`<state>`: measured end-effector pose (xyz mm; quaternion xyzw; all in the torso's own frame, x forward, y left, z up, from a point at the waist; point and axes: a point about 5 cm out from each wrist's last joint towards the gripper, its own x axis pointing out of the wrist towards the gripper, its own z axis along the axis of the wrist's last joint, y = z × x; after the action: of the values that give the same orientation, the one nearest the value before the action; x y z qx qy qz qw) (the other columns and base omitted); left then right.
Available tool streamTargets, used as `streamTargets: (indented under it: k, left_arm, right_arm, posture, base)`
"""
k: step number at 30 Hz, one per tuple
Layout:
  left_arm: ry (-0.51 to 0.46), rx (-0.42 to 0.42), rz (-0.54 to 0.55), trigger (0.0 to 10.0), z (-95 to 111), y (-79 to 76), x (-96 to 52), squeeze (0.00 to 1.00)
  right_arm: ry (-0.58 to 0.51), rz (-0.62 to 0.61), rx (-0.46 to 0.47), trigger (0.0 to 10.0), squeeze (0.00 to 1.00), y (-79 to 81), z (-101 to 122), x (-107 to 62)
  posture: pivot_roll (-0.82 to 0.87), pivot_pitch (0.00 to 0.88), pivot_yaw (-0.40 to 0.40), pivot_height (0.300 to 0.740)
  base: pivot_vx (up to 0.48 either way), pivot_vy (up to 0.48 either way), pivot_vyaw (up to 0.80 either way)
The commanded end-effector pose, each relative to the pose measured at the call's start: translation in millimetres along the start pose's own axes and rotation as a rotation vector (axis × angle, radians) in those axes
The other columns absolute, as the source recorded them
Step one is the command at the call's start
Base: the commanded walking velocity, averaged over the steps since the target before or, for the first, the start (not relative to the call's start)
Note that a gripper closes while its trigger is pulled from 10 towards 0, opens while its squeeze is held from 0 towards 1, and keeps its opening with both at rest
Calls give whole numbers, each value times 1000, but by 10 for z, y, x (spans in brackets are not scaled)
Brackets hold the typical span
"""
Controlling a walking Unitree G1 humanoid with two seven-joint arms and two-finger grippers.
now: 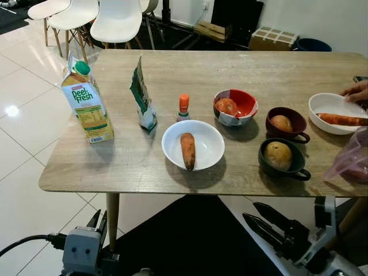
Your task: Restocking fridge
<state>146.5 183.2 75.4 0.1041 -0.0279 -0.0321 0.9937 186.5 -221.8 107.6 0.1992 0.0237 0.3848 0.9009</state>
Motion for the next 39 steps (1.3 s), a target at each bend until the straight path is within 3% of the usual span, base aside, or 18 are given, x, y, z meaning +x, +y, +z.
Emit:
streamTargets:
  k: [1,3,5,11,13,14,16,17,19,22,24,31,33,35,39]
  left_arm:
    - [-12,4,-31,10000,55,-24,18,0]
    - [-27,3,-44,10000,88,-36,44,0]
    - [-66,-25,-101,10000,176,-87,115,0]
    - [-86,-23,-119,10000,221,-102,146,0]
    - [-103,-22,-110,10000,272,-89,219,0]
    - [-103,-22,-110,10000,272,-89,219,0]
    - [-113,-23,-88,10000,287,-36,342,0]
    - [-113,-23,-88,10000,287,-36,342,0]
    - [-120,-15,-83,10000,313,14,457,0]
    - [-122,-12,-84,10000,326,27,485,0]
    - [-134,-9,-77,10000,364,73,546,0]
    - [-140,-15,-64,10000,394,116,593,0]
    - [-134,-20,-50,10000,389,139,616,0]
    - [-134,-20,-50,10000,389,139,616,0]
    - [-123,-18,-37,10000,379,164,647,0]
  right_arm:
    - [-49,16,-6,10000,0,14,134,51]
    - [-65,15,-19,10000,0,4,178,91]
    - [-85,41,-73,10000,0,-3,274,236]
    - [-82,87,-90,10000,0,46,319,335]
    - [-80,162,-114,10000,0,137,393,501]
    - [-80,162,-114,10000,0,137,393,501]
    - [-76,208,-148,10000,0,203,445,741]
    - [-76,208,-148,10000,0,203,445,741]
    - [-92,247,-183,10000,0,264,514,992]
    - [-96,257,-187,10000,0,280,537,1055]
    - [-91,273,-214,10000,0,304,577,1208]
    - [-61,359,-237,10000,0,409,591,1372]
    - [-21,445,-249,10000,0,529,567,1495]
    - [-21,445,-249,10000,0,529,567,1495]
    - [50,503,-302,10000,0,648,492,1683]
  posture:
    - [-77,124,13,740]
    - [-77,123,13,740]
    - [-78,117,12,740]
    - [-78,112,8,740]
    - [-73,113,-5,740]
    - [-73,113,-5,740]
    - [-76,113,-6,740]
    - [-76,113,-6,740]
    - [-76,114,-9,740]
    - [-75,114,-10,740]
    - [-73,112,-13,740]
    - [-75,113,-13,740]
    - [-77,117,-12,740]
    - [-77,117,-12,740]
    - [-76,120,-18,740]
  base:
    - [0,0,0]
    - [0,0,0]
    - [0,0,0]
    - [0,0,0]
    - [0,0,0]
    - [0,0,0]
    - [0,0,0]
    - [0,0,0]
    - [0,0,0]
    - [0,0,0]
    - [0,0,0]
    - [0,0,0]
    - [0,0,0]
    - [0,0,0]
    - [0,0,0]
